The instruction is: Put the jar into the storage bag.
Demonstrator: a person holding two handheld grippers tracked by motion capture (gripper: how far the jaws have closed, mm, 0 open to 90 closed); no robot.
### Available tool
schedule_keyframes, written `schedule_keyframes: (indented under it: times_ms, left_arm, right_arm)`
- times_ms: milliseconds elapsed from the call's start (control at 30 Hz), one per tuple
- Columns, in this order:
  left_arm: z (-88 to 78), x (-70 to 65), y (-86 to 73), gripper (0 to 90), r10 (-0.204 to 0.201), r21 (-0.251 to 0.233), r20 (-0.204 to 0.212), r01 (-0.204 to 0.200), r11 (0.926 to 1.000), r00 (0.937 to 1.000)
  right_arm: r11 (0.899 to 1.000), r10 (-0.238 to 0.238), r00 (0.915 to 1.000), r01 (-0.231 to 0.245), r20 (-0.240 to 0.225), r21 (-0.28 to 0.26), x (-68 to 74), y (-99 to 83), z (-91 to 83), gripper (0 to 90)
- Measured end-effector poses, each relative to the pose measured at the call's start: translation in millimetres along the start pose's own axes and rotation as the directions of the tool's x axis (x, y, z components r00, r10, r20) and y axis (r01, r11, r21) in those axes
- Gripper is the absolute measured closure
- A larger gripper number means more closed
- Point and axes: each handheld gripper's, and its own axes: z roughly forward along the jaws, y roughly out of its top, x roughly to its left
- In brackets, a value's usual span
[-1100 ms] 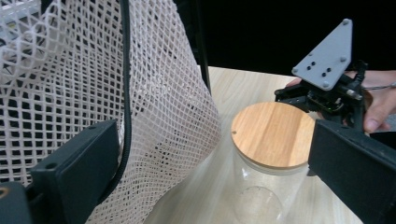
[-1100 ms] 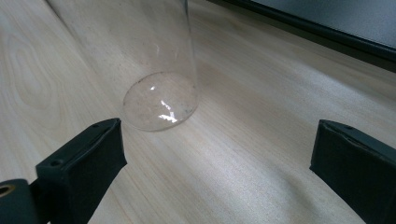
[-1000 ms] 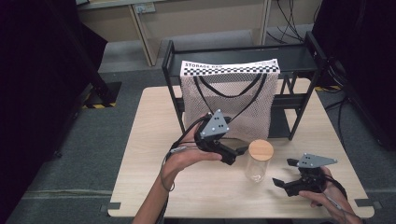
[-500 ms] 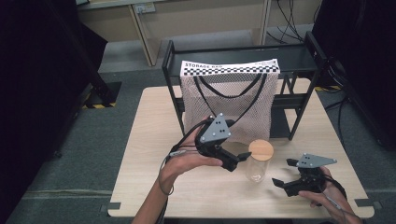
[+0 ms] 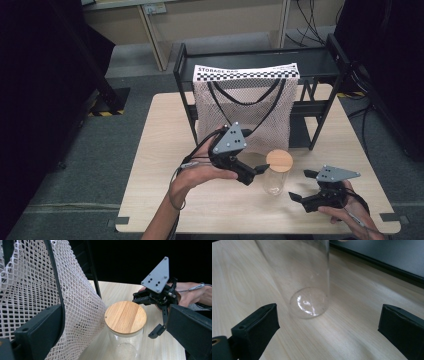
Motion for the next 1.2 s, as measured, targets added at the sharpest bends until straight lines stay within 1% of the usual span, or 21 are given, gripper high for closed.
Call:
schedule_keyframes:
  times_ms: [133,200,233,400,433,467,533,800,900,967,1000,1100,1200]
  left_arm:
    - [-0.5,-0.5,-0.1,0.8,-0.001,-0.002,-0.001,0.001,1.0000,1.0000]
    - [-0.8,-0.7,0.1,0.8,0.001,-0.001,0.000,-0.001,1.0000,1.0000]
    - [-0.9,-0.6,0.2,0.8,-0.001,-0.002,0.001,0.001,1.0000,1.0000]
    - [0.5,-0.8,0.0,0.7,0.000,0.001,-0.001,0.000,1.0000,1.0000]
    - [0.6,-0.8,-0.1,0.7,0.000,0.001,-0.001,0.000,1.0000,1.0000]
    - [0.6,-0.7,-0.3,0.7,0.000,0.002,-0.001,0.000,1.0000,1.0000]
    - [0.7,-0.7,-0.3,0.7,0.001,0.002,-0.001,-0.001,1.0000,1.0000]
    - [1.7,-0.9,-0.6,0.5,0.001,0.001,-0.001,-0.001,1.0000,1.0000]
    - [2.1,-0.6,-0.9,0.4,0.000,0.000,0.000,0.000,1.0000,1.0000]
    - [2.2,-0.5,-1.0,0.4,0.000,0.001,-0.001,0.000,1.0000,1.0000]
    - [2.3,-0.5,-1.0,0.4,0.000,0.000,0.000,0.000,1.0000,1.0000]
    - [2.4,-0.6,-0.9,0.4,0.001,0.001,-0.001,-0.001,1.0000,1.0000]
    - [2.2,-0.7,-0.8,0.4,0.002,0.001,0.001,-0.002,1.0000,1.0000]
  right_arm:
    - [1.000,-0.023,0.9997,0.023,-0.011,-0.017,7.2,3.9,1.2,3.1]
    - [0.999,-0.026,0.9996,0.025,-0.012,-0.021,8.3,4.4,2.1,3.3]
    - [0.999,-0.029,0.9995,0.028,-0.014,-0.032,10.8,4.7,4.1,3.7]
    - [0.998,-0.033,0.9994,0.033,-0.013,-0.049,15.0,4.5,8.1,4.2]
    - [0.998,-0.034,0.9993,0.033,-0.013,-0.062,16.1,4.9,9.8,5.0]
    - [0.998,-0.034,0.9993,0.033,-0.013,-0.062,16.1,4.9,9.8,5.0]
    - [0.996,-0.036,0.9993,0.035,-0.013,-0.080,17.0,5.8,11.9,5.8]
    - [0.993,-0.034,0.9992,0.032,-0.020,-0.117,22.3,7.1,18.9,6.4]
    - [0.991,-0.029,0.9993,0.026,-0.023,-0.132,24.0,6.9,23.8,7.1]
    - [0.988,-0.022,0.9996,0.018,-0.021,-0.154,25.0,6.7,28.6,9.4]
    - [0.988,-0.022,0.9996,0.018,-0.021,-0.154,25.0,6.7,28.6,9.4]
    - [0.982,-0.017,0.9997,0.014,-0.015,-0.188,26.0,7.8,33.6,12.0]
    - [0.979,-0.019,0.9997,0.016,-0.013,-0.204,26.6,9.1,35.1,13.2]
